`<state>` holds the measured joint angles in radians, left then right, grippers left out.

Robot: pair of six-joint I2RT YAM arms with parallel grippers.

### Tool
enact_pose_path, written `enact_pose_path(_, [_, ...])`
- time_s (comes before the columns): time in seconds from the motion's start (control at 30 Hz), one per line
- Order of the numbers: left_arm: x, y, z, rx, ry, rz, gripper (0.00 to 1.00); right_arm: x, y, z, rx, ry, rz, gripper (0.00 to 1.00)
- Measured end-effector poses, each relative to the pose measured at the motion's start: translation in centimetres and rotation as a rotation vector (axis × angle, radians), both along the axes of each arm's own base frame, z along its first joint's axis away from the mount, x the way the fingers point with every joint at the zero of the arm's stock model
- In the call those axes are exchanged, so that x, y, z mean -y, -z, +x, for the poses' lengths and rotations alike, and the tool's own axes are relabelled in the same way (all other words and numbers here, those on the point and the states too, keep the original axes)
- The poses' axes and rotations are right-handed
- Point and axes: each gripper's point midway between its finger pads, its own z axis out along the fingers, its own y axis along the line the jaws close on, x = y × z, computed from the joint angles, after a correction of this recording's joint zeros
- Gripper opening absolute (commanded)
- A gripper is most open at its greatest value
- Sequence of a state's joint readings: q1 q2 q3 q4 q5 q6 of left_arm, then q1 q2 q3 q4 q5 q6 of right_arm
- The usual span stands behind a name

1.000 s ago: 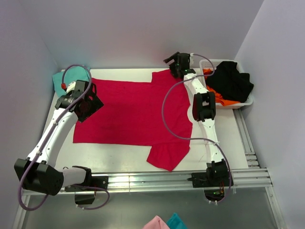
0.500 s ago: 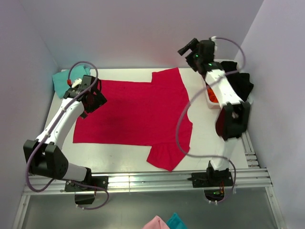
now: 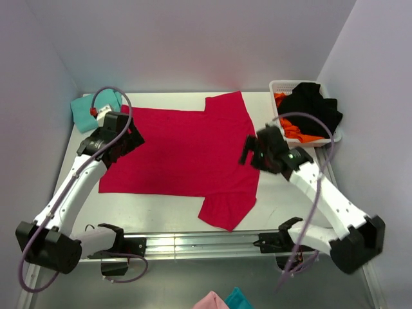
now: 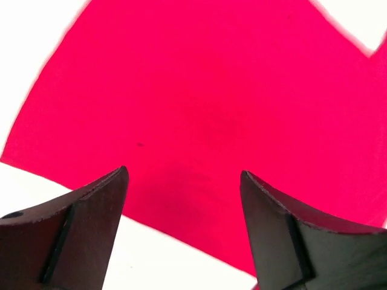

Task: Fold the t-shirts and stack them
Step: Flatten the tshirt out

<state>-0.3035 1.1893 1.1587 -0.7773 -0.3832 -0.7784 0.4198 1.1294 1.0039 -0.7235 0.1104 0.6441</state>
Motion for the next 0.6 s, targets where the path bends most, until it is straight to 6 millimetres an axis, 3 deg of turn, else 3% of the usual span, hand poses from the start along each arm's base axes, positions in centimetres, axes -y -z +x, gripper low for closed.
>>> enact_pose_path(0.1, [0.6, 4.3, -0.9, -0.08, 0.041, -0.025, 0.83, 0.2, 2.3, -5.9, -0.099, -0.052, -0.012, 0.99])
enact_pose_path(0.17, [1.4, 8.6, -3.6, -0.181, 0.089, -0.046, 0.82, 0.0, 3.6, -9.1, -0.172, -0.102, -0.034, 0.99])
enact_pose_path(0.23, [1.7, 10.8, -6.4, -0.253, 0.125, -0.062, 0.81, -0.5, 5.0, -11.5, -0.247, -0.153, -0.053, 0.99])
enact_pose_path(0.3, [1.9, 10.8, -7.5, -0.254, 0.141, -0.085, 0.77, -1.1, 6.9, -14.1, -0.339, -0.203, -0.076, 0.99])
enact_pose_path(0.47, [3.0, 9.4, -7.1, -0.199, 0.157, -0.152, 0.75, -1.2, 11.0, -20.2, -0.53, -0.268, -0.124, 0.99])
enact_pose_path(0.6, [3.2, 9.4, -7.5, -0.201, 0.14, -0.177, 0.73, -1.1, 12.2, -21.8, -0.575, -0.249, -0.11, 0.99])
